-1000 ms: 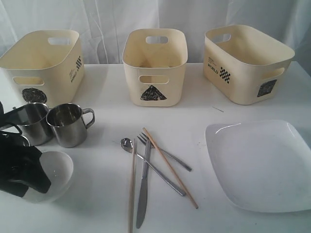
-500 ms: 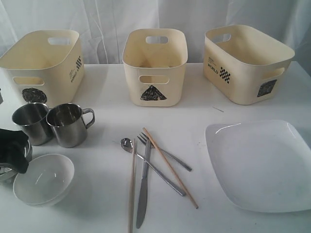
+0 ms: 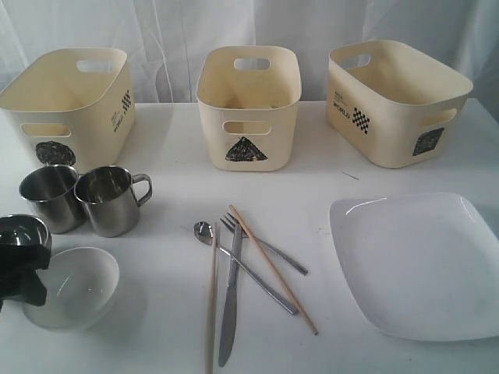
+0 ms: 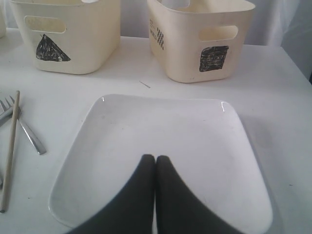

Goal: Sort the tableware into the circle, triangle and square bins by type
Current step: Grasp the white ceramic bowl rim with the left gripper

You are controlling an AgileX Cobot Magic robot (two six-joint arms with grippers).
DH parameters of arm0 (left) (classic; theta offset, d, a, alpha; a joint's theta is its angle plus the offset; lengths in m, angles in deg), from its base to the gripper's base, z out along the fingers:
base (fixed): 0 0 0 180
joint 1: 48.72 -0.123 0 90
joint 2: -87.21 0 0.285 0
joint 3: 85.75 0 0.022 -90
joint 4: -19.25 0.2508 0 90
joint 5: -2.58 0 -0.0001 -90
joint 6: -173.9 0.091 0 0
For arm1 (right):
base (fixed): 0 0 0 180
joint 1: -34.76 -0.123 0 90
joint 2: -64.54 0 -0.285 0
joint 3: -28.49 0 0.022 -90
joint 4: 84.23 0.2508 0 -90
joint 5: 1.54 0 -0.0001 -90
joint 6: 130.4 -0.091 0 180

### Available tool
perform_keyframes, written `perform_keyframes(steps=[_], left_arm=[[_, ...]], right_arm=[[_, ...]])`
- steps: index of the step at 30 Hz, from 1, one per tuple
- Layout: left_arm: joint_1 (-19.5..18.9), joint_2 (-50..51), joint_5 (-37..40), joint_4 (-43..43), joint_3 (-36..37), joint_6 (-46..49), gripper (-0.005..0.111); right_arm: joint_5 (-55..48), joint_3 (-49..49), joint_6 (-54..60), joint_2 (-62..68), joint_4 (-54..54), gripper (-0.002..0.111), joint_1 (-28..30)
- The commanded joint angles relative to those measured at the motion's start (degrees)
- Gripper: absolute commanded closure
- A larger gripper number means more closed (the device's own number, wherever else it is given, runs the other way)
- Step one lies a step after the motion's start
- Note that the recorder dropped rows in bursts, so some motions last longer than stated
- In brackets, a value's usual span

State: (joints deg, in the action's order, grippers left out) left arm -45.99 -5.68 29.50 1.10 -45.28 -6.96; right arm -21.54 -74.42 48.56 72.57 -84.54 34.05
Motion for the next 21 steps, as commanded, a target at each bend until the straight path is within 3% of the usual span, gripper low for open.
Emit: perform_keyframes(steps=[1, 10, 21], left_arm=[[0.2, 0.1, -6.5, -0.7, 0.7, -0.2, 0.063], [0.2, 0.3, -3.2, -0.7, 0.7, -0.2, 0.104], [0.2, 0.3, 1.3, -1.2, 0.7, 3.1, 0.107]], right_arm=[[0.1, 0.1, -0.3, -0.2, -0.5, 0.108, 0.2], [0.1, 0.1, -0.3, -0.2, -0.5, 0.108, 0.2], [0.0, 0.1, -0.3, -0.2, -0.5, 0.108, 0.2]])
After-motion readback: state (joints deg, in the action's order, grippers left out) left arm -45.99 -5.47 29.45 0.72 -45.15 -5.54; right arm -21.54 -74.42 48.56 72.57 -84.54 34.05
